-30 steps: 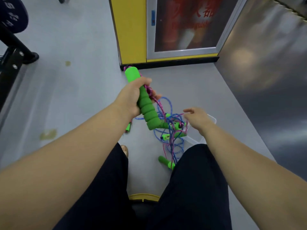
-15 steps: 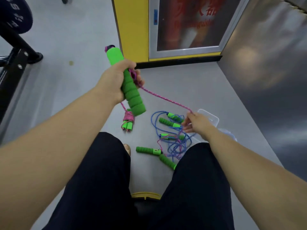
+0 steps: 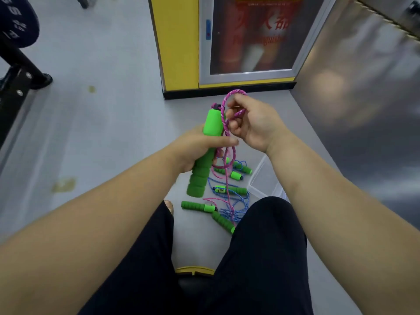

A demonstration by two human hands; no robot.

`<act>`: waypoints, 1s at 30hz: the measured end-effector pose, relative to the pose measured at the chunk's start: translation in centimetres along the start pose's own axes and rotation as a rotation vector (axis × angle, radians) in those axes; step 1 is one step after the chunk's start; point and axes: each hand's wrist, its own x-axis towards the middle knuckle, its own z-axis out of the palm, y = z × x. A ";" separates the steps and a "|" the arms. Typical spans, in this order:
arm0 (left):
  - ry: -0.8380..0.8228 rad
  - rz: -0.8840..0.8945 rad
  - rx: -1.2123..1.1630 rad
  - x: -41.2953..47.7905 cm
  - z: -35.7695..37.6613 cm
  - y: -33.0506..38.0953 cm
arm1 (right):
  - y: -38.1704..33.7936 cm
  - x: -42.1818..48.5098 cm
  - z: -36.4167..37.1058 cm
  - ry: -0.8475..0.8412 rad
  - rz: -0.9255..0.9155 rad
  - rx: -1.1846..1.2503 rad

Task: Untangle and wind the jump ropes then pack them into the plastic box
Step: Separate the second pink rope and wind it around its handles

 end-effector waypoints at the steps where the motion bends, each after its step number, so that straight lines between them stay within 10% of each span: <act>1: 0.034 -0.001 0.017 0.1 0.7 0.2 | 0.0 -0.1 -0.2 -0.007 -0.023 0.039; 5: 0.194 -0.022 -0.269 0.4 1.0 1.2 | 3.7 -0.1 -3.2 0.065 -0.041 -0.070; 10: 0.109 0.023 -0.684 -0.2 0.1 3.5 | 11.8 -1.7 -4.7 -0.249 0.179 -0.747; 16: 0.396 0.061 -0.677 -0.2 -4.8 4.3 | 11.7 -0.8 -7.6 0.133 0.167 -1.141; 23: 0.467 -0.278 -0.313 -0.4 -5.0 -2.5 | 5.8 0.1 -5.3 0.213 0.234 -0.519; 30: 0.116 0.039 0.052 -0.9 0.5 -2.5 | 0.6 -0.5 0.3 0.107 0.045 -0.160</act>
